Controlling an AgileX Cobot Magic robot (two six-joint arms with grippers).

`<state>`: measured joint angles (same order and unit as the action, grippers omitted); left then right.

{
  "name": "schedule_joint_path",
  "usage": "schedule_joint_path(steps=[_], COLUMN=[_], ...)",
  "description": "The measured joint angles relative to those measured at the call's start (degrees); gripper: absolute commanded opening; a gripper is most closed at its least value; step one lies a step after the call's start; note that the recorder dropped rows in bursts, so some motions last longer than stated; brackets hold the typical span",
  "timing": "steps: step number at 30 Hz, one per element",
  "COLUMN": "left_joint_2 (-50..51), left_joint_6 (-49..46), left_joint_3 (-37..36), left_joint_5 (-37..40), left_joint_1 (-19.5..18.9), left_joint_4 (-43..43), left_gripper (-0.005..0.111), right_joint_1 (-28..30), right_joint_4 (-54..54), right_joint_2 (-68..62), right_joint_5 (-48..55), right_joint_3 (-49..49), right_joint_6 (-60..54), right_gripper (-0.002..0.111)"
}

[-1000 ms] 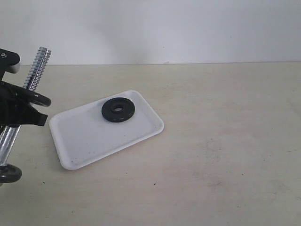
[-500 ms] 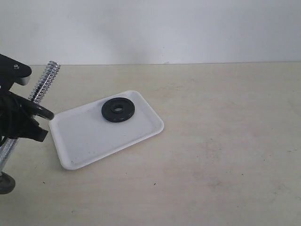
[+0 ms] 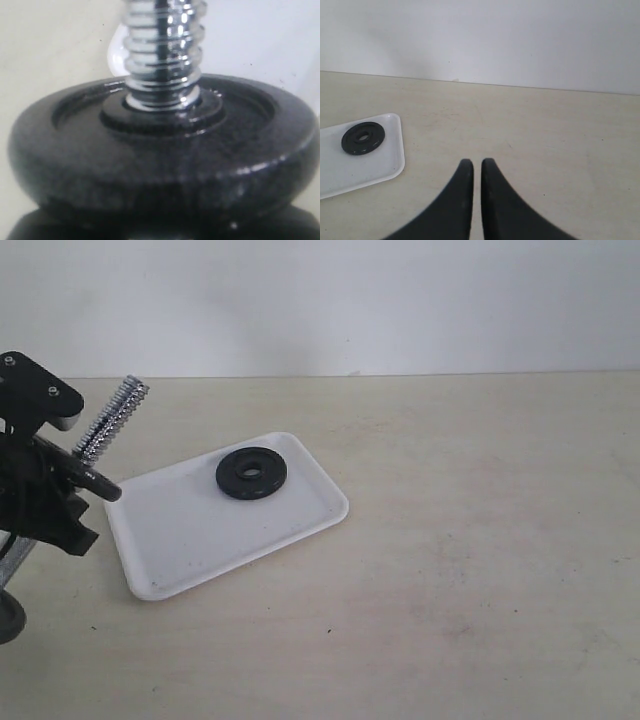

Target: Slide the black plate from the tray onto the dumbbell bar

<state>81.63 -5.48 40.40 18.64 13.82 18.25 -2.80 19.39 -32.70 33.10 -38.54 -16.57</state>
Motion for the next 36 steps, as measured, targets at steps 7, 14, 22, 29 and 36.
schedule_joint_path(steps=[7, 14, 22, 29, 36], left_joint_2=[0.0, 0.0, 0.0, 0.0, 0.0], left_joint_6=[-6.5, -10.7, -10.2, -5.7, 3.5], left_joint_3=[0.0, 0.0, -0.9, -2.7, -4.4], left_joint_5=[0.0, -0.1, -0.8, -4.3, -7.9], left_joint_1=[0.0, 0.0, 3.6, 4.0, 4.0], left_joint_4=[-0.2, -0.4, 2.1, 4.4, 11.7], left_gripper=[0.004, 0.004, 0.004, 0.004, 0.004], right_joint_1=[0.0, 0.0, 0.0, 0.0, 0.0], right_joint_4=[0.0, 0.0, 2.2, 2.9, 5.8], right_joint_2=[0.0, 0.0, 0.0, -0.1, -5.0], right_joint_5=[-0.1, -0.1, -0.1, -0.1, -0.1], right_joint_3=[0.0, 0.0, 0.0, 0.0, 0.0], right_joint_6=[-0.2, -0.4, -4.5, -5.2, -6.6], right_gripper=[0.004, 0.004, 0.004, 0.004, 0.004])
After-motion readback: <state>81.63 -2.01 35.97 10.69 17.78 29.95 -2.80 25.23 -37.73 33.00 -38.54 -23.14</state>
